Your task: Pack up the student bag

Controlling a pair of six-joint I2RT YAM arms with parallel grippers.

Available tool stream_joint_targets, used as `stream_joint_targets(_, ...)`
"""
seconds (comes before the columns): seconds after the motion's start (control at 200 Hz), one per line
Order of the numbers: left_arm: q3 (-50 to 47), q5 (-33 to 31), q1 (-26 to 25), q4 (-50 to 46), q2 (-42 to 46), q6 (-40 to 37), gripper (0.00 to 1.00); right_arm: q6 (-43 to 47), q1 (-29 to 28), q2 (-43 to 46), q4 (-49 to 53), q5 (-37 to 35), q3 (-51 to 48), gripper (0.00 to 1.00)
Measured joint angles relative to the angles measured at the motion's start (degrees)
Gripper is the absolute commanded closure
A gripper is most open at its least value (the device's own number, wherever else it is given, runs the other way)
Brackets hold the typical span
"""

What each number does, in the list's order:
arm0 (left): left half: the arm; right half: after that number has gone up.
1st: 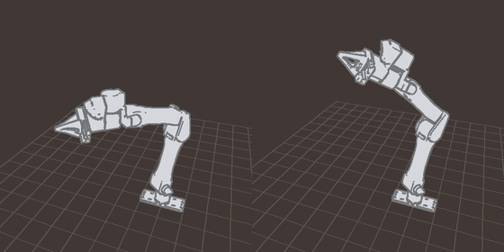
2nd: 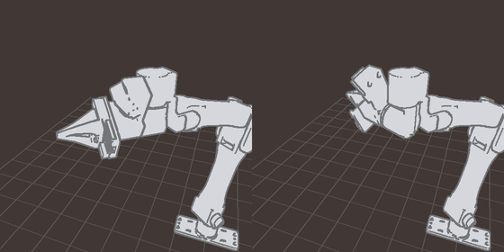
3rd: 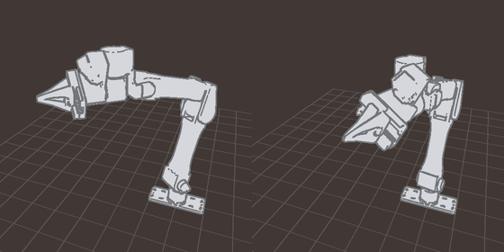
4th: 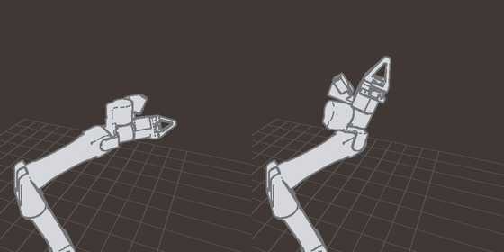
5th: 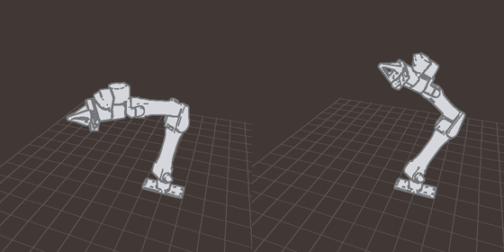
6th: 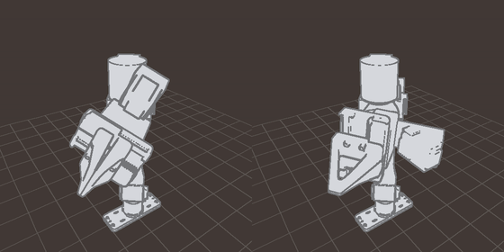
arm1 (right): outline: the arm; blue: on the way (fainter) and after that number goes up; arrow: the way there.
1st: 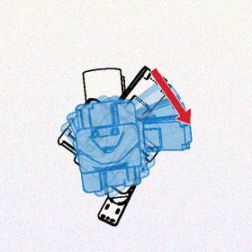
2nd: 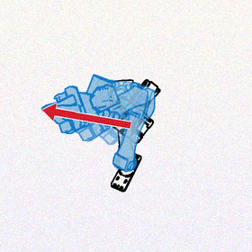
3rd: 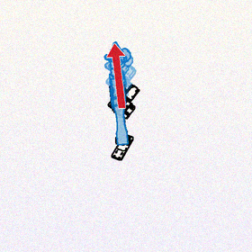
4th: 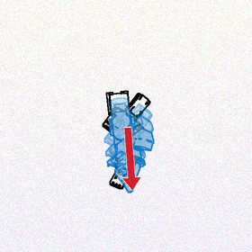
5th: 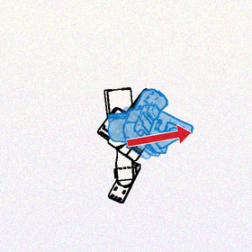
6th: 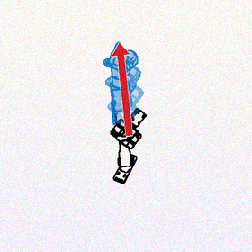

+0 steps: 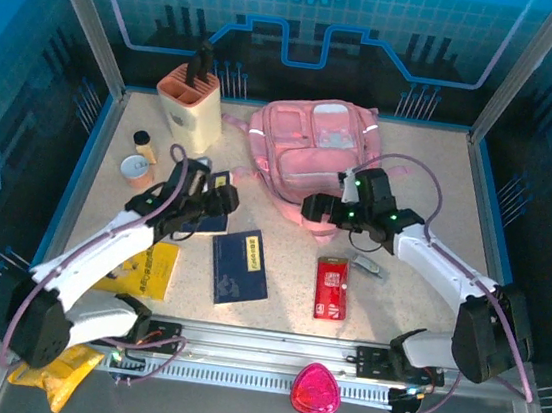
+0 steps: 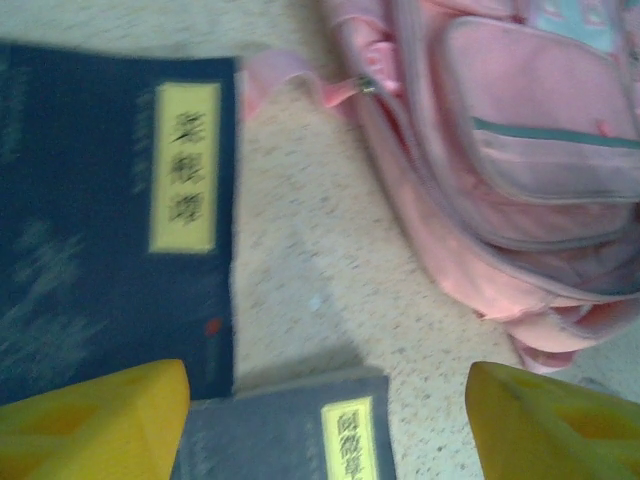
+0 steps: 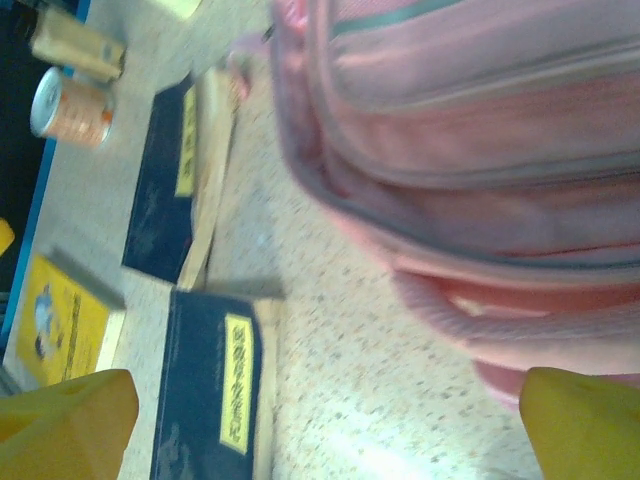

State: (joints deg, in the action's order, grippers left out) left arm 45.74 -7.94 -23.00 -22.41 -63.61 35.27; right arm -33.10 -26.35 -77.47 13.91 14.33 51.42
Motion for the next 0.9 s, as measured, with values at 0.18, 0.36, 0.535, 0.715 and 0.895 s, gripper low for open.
stream_joint_targets(0.18, -5.31, -6.45, 4.61, -9.07, 9.88, 6.86, 0.01, 1.79, -7.08, -0.26, -1.55, 1.29, -1.22, 0.0)
stream_joint_targets(0.36, -8.72, -9.35, 16.81, -14.97, 13.97, 10.21, 0.01, 2.8, -12.98, -2.75, -2.56, 1.36, -1.25, 0.0)
stream_joint_targets(0.535, -9.49, -9.62, 30.95, -17.33, 14.32, 9.97, 0.01, 3.15, -15.72, -5.4, -3.34, 1.31, -0.83, 0.0)
stream_joint_targets(0.715, -9.49, -7.78, 42.75, -15.34, 10.03, 8.41, 0.01, 3.13, -16.48, -8.26, -4.72, 1.57, 0.66, 0.01)
stream_joint_targets(0.895, -10.14, -5.07, 49.75, -10.71, 1.75, 6.4, 0.01, 4.0, -16.5, -9.7, -4.15, 0.59, 2.86, 0.0)
